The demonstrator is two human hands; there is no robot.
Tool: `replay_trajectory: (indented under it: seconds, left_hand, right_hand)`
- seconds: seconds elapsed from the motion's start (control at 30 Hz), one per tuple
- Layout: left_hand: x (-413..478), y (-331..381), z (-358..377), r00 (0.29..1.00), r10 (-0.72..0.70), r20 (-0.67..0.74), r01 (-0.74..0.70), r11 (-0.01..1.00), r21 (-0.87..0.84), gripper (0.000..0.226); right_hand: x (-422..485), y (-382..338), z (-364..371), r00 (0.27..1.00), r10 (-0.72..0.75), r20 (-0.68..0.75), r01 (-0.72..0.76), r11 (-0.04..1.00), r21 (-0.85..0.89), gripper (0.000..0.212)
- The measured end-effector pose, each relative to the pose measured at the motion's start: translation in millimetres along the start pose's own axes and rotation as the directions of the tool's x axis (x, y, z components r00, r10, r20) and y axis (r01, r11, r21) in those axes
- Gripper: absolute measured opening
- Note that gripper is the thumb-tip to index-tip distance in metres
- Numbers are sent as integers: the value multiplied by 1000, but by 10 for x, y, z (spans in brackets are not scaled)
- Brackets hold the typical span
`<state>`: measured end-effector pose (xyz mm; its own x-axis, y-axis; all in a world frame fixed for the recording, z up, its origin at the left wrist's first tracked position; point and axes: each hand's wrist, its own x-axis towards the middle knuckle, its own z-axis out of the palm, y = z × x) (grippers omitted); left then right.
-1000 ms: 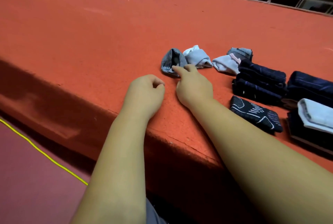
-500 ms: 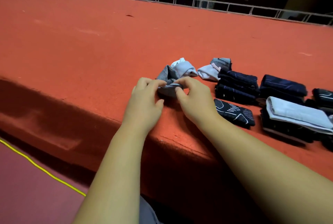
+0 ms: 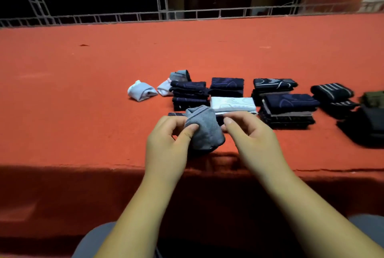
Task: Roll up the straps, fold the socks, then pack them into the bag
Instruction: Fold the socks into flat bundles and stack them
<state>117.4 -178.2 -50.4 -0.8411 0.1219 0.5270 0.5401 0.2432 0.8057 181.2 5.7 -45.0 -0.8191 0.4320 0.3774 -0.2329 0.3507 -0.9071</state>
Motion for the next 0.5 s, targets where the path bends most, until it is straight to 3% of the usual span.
replay_trajectory:
  seconds: [0.1, 0.2, 0.3, 0.33, 0.43, 0.5]
  left_hand:
    - [-60, 180, 301, 986, -168, 6, 167, 973, -158, 7]
    - [-88, 307, 572, 967, -255, 9, 248, 931, -268, 16]
    - [-107, 298, 817, 934, -345, 88, 353, 866, -355, 20]
    - [-114, 263, 891, 916, -383, 120, 399, 837, -374, 22]
    - [-132, 174, 1059, 867, -451, 213, 498, 794, -349, 23]
    - [-103, 163, 1121, 855, -443, 269, 507, 822, -259, 24]
  right_hand:
    - [-114, 115, -320, 998, 62, -30, -63, 997, -32, 10]
    - [-137, 142, -561, 998, 66, -13, -66, 996, -59, 13]
    - [-133, 176, -757, 998, 46, -49, -49, 996, -71, 9]
    - [-138, 215, -811, 997, 37, -66, -43, 994, -105, 16]
    - [-135, 364, -948, 995, 62, -81, -75, 982, -173, 32]
    - [-110, 476, -1015, 992, 117, -56, -125, 976, -176, 32]
